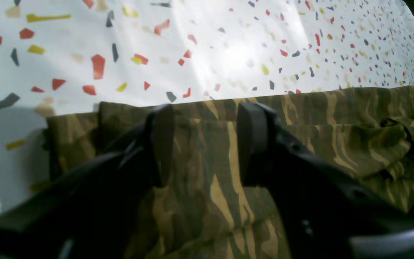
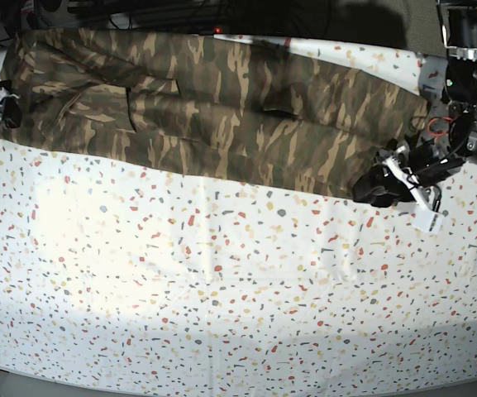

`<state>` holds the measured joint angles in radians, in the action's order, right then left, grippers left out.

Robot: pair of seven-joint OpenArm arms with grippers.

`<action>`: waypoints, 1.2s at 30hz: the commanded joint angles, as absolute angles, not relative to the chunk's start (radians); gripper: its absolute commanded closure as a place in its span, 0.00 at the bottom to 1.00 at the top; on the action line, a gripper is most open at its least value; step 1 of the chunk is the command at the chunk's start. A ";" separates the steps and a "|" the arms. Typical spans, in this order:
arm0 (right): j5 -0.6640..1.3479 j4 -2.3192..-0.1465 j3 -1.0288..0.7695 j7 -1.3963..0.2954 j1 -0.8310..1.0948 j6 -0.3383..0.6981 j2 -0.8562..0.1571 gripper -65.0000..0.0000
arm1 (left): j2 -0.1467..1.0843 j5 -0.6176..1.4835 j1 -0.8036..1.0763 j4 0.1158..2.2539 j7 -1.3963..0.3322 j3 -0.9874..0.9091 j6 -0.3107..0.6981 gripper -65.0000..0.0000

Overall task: Fold the T-shirt properly
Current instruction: 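Regrasp the strip ends with both grippers, then pull the strip ends apart with both grippers, straightening the strip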

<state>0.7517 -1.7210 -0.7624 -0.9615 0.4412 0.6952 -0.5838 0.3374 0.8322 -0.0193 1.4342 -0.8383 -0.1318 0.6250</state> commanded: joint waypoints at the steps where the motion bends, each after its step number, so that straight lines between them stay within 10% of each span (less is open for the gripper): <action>1: 0.808 -1.734 -0.772 -0.944 0.426 0.698 -0.609 0.51 | 0.352 0.858 -0.036 1.455 -0.825 -0.138 0.632 0.57; 9: 0.931 -1.734 -0.771 -0.947 0.346 0.698 -0.601 0.51 | 0.346 1.103 -0.007 1.462 -0.990 -0.138 0.698 0.57; 22: 0.531 -1.686 -0.488 -0.926 0.249 0.698 -0.624 0.51 | 0.347 0.721 -0.085 1.462 -0.945 -0.138 0.698 0.54; 36: 0.530 -1.469 -0.484 -0.887 0.180 0.698 -0.630 0.51 | 0.373 0.460 -0.086 1.459 -0.799 -0.138 0.590 0.47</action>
